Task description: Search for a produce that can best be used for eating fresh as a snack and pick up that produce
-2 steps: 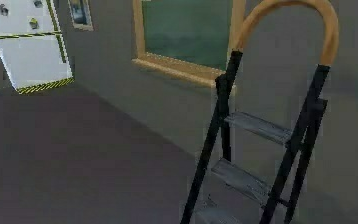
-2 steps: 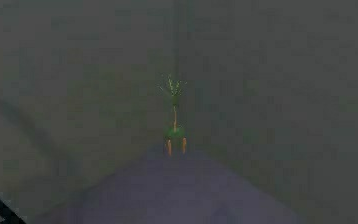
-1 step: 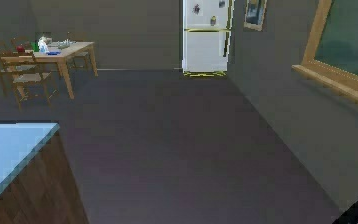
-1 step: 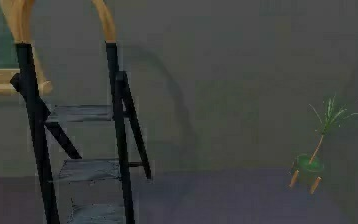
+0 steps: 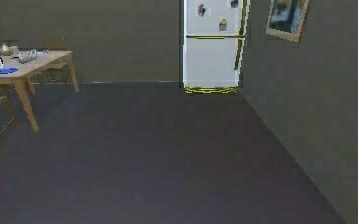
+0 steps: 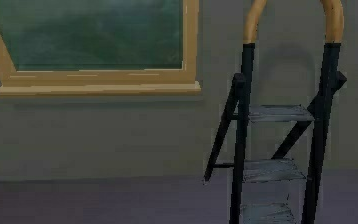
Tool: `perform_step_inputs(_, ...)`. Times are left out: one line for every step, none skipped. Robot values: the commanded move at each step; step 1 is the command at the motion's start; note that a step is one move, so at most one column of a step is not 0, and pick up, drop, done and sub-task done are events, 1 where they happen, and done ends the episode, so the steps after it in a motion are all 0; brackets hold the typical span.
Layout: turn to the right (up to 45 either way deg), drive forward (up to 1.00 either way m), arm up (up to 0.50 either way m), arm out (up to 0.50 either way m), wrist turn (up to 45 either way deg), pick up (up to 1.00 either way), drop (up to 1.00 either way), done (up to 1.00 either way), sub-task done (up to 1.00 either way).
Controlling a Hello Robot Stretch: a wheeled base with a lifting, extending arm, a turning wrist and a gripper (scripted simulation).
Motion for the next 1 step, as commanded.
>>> perform_step_inputs(-3.0,0.00,0.00,0.00,0.0,0.00,0.00,0.00,0.00)
